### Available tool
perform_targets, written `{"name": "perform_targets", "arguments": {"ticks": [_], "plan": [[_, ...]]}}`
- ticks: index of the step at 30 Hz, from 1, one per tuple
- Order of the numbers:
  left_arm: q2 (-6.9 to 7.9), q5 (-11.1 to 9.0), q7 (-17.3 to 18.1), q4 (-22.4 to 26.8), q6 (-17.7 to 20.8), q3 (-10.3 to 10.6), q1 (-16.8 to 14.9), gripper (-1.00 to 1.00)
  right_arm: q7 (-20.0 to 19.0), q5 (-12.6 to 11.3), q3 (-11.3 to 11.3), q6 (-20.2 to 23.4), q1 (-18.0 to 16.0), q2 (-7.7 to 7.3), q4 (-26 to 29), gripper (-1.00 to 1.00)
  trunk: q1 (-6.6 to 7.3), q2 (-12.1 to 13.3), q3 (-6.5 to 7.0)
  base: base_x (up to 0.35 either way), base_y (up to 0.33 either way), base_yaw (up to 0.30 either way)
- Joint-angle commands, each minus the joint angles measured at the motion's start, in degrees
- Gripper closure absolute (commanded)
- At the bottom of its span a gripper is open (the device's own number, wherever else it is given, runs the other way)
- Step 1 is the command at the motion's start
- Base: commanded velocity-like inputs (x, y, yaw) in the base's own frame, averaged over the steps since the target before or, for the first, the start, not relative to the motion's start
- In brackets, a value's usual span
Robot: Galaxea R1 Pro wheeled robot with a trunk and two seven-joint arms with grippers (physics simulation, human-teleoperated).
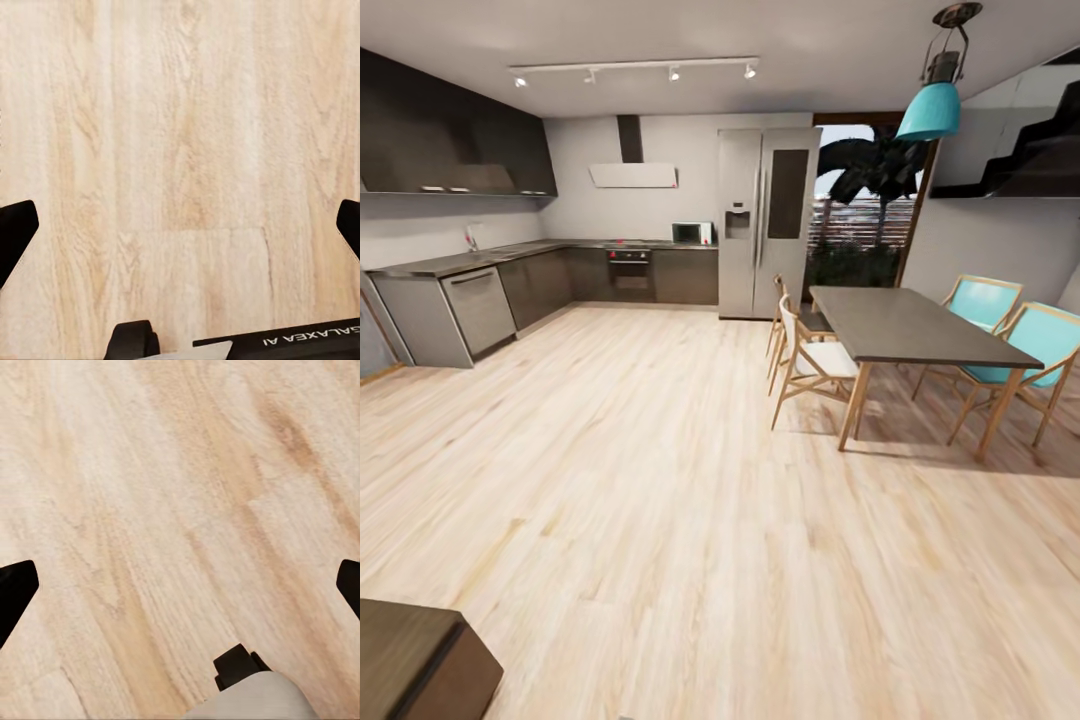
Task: Place each of the two pumpkins and all three candles from the living room inside a cabinet in the living room (use any cabinet), then make sure every cabinet is closed, and position the cauldron so it is next to a table in the living room.
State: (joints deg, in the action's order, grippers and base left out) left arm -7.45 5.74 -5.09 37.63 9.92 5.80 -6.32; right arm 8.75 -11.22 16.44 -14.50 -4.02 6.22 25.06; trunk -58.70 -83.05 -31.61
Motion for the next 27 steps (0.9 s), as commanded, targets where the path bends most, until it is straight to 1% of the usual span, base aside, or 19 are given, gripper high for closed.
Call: {"name": "perform_targets", "arguments": {"ticks": [1, 6, 11, 27], "plan": [[0.03, 0.6, -0.3, 0.1, 0.4, 0.2, 0.0, -1.00, 0.0, -0.6, 0.0, -0.3, 0.0, 0.02, 0.0, -1.00, -0.03, 0.0, -0.06, 0.342, -0.014, 0.014], [-0.01, 0.6, -0.3, 0.1, 0.4, 0.2, 0.0, -1.00, 0.0, -0.6, 0.0, -0.3, 0.0, 0.02, 0.0, -1.00, -0.03, 0.0, -0.06, 0.342, -0.005, 0.005], [-0.04, 0.6, -0.3, 0.1, 0.4, 0.2, 0.0, -1.00, 0.0, -0.6, 0.0, -0.3, 0.0, 0.02, 0.1, -1.00, -0.03, 0.0, -0.06, 0.333, -0.116, 0.086], [-0.13, 0.8, -0.3, 0.1, 0.4, 0.2, 0.0, -1.00, 0.0, -0.6, -0.1, -0.3, 0.0, 0.09, 0.0, -1.00, -0.03, 0.0, -0.06, 0.256, -0.223, 0.276]]}}
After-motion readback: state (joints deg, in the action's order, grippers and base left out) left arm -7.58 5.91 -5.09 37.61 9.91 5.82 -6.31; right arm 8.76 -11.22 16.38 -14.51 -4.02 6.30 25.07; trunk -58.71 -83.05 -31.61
